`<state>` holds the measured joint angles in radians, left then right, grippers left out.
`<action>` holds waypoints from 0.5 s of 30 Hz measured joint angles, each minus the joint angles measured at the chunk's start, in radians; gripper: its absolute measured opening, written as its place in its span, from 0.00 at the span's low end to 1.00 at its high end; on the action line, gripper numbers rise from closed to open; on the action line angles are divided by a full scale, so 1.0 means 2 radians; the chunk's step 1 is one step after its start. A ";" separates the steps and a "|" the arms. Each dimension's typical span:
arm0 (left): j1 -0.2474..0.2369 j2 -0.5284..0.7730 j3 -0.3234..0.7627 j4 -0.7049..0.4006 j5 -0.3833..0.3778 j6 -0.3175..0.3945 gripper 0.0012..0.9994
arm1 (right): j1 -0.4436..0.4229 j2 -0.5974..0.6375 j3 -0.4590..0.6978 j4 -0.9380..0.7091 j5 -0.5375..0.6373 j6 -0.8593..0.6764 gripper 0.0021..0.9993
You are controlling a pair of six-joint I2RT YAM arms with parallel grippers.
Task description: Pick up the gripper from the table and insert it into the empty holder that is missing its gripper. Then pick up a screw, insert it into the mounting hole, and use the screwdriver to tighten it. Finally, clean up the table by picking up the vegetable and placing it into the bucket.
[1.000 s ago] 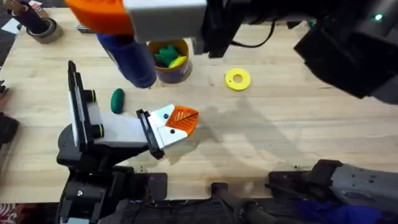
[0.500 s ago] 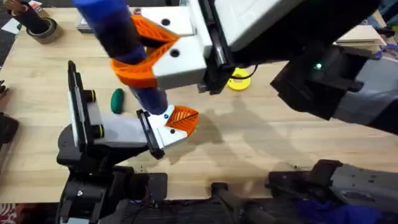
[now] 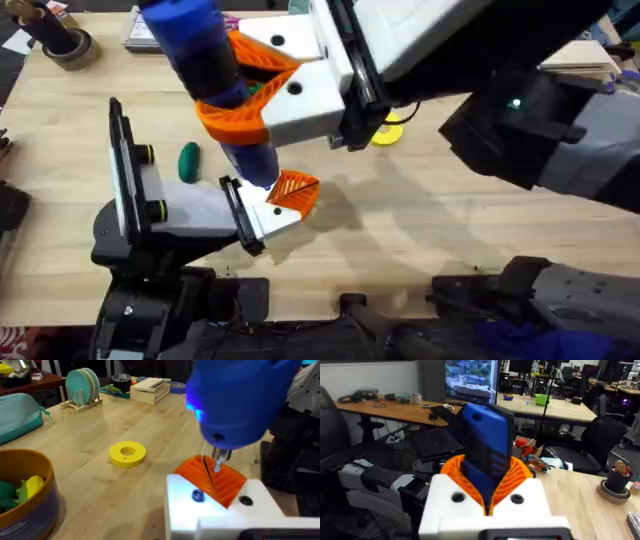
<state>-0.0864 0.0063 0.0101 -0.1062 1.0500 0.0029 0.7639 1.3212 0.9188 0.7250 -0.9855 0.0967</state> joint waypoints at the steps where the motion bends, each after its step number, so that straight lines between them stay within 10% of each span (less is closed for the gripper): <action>1: 0.000 0.000 0.000 0.000 0.000 0.000 0.01 | 0.000 0.000 0.000 0.000 0.000 0.000 0.02; 15: 0.000 0.000 0.000 0.000 0.000 0.000 0.01 | 0.001 0.000 -0.003 0.017 0.000 -0.004 0.02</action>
<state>-0.0864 0.0063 0.0101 -0.1062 1.0502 0.0029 0.7654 1.3216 0.9119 0.7591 -0.9859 0.0887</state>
